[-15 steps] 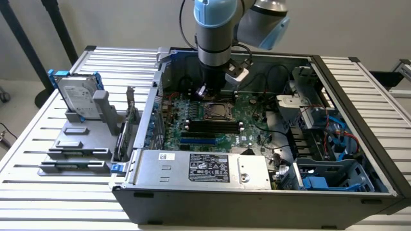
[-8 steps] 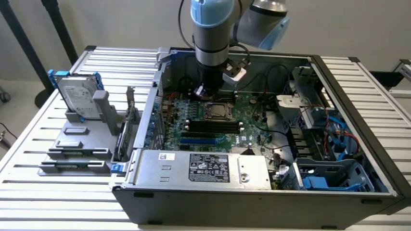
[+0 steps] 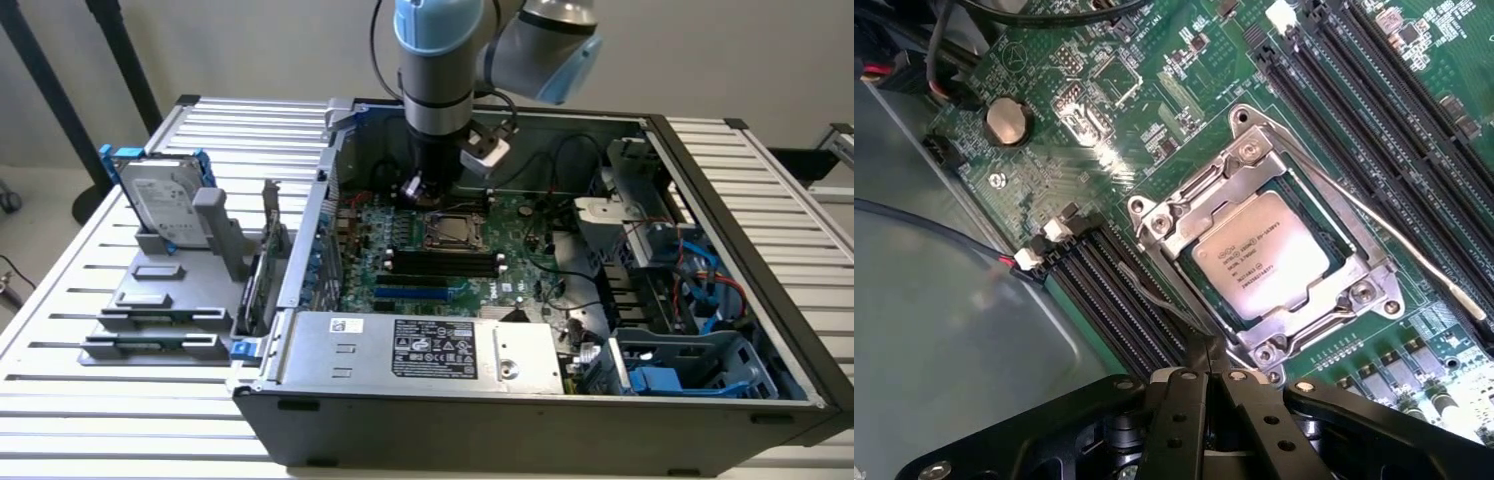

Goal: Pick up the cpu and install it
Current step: 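Install the first cpu locking lever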

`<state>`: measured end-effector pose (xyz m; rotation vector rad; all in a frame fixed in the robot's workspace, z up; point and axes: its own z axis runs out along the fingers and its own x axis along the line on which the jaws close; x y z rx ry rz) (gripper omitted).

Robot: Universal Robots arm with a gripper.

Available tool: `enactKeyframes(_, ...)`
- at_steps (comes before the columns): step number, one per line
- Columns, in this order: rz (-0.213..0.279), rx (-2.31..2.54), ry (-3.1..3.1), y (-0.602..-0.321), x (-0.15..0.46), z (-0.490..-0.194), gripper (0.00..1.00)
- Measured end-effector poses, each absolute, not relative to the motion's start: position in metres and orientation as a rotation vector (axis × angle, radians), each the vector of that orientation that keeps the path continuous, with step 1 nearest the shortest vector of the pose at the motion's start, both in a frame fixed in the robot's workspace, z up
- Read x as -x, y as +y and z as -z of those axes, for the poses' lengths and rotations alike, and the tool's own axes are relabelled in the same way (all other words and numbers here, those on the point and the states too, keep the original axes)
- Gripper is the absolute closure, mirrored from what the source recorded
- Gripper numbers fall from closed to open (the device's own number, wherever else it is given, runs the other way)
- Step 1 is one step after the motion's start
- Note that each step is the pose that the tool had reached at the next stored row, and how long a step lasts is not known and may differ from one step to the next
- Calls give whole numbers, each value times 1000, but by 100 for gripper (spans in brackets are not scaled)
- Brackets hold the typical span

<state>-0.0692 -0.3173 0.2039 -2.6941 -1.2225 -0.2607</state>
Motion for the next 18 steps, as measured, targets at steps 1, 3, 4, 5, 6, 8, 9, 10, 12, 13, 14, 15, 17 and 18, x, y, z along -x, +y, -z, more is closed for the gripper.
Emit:
enactKeyframes(1,261,2694,-1222,-317,69,-204,89)
enactKeyframes(3,261,2694,-1223,-317,69,-204,89)
enactKeyframes(4,261,2694,-1223,-317,69,-204,89)
enactKeyframes(5,261,2694,-1223,-317,69,-204,89)
enactKeyframes(6,261,2694,-1224,-317,69,-204,89)
enactKeyframes(8,260,2693,-1225,-317,69,-204,89)
enactKeyframes(9,260,2692,-1226,-317,69,-204,89)
enactKeyframes(10,260,2692,-1227,-317,69,-204,89)
enactKeyframes(12,260,2690,-1230,-317,69,-204,89)
enactKeyframes(13,260,2690,-1231,-317,69,-204,89)
enactKeyframes(14,260,2689,-1232,-317,69,-204,89)
enactKeyframes(15,260,2689,-1233,-317,69,-203,89)
enactKeyframes(17,259,2688,-1234,-317,69,-203,89)
enactKeyframes(18,259,2688,-1235,-317,68,-203,89)
